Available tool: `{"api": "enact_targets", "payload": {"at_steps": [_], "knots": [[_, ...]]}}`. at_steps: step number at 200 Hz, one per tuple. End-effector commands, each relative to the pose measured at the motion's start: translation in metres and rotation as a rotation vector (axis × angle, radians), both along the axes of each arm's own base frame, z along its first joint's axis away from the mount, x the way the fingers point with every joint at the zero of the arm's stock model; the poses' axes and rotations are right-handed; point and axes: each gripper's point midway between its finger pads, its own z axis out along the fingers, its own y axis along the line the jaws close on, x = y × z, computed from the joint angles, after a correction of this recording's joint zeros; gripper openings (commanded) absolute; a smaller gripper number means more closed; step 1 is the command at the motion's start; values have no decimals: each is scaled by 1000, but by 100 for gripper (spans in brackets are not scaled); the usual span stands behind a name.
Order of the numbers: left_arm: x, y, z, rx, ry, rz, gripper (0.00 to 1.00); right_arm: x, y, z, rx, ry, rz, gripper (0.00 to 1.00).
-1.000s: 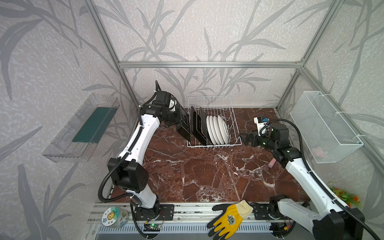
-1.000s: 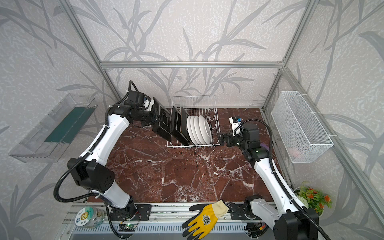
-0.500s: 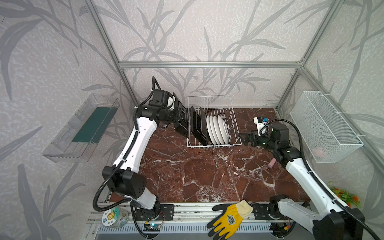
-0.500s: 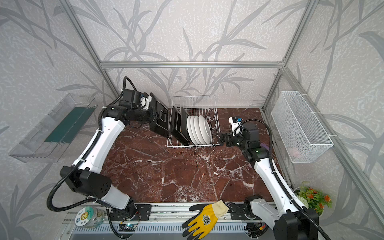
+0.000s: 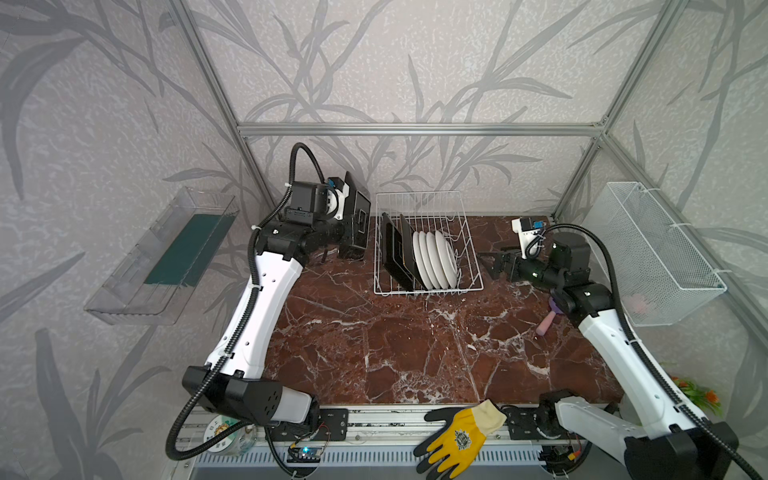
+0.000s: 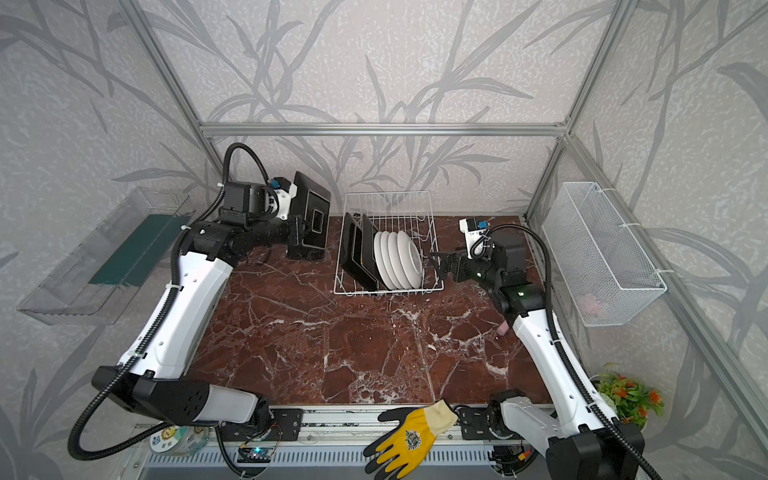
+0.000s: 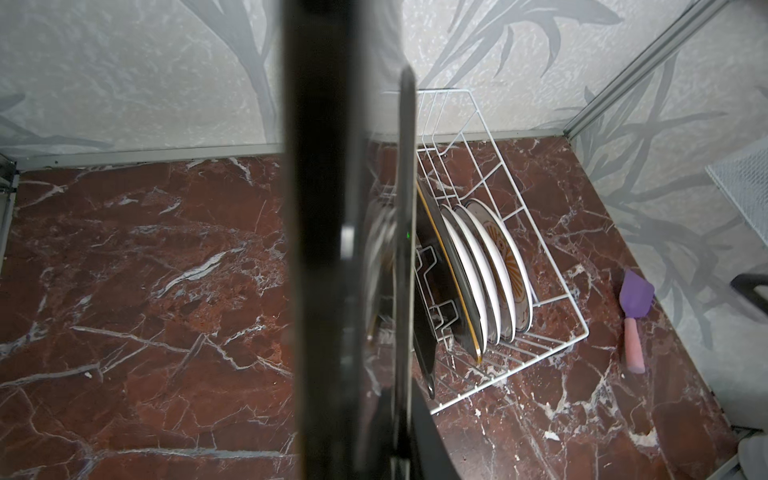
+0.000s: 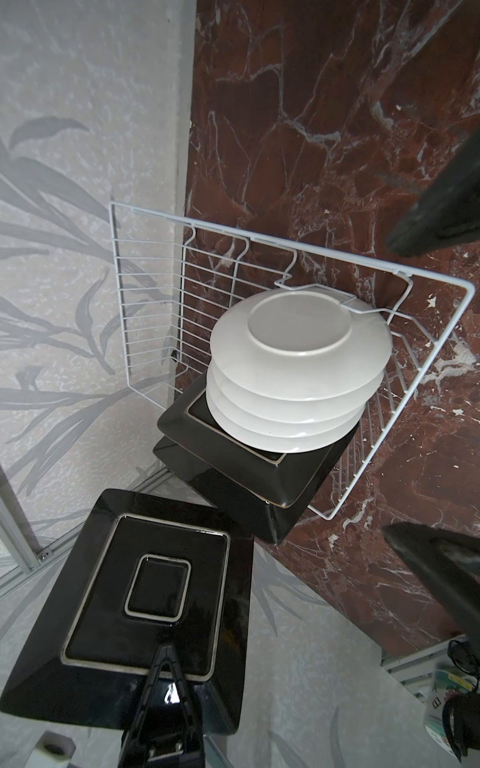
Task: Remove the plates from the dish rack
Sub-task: 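Lift the black plate up out of the rack with the left gripper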
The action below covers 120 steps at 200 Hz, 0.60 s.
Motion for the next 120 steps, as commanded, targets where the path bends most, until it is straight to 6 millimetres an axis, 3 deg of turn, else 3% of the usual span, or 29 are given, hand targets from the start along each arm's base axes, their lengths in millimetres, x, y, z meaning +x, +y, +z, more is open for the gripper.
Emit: {"api": "enact_targets", "payload": {"at_steps": [1,76,120], "knots": [[-2,-3,91,35,-381,-54,0,-6,6,8,20,54,30,99],[-11,-20,114,186,-594,-152,0,8,19,28,160,161,41,99],[-12,-35,107,335,-665,-215,0,14,24,31,215,209,42,99]]}}
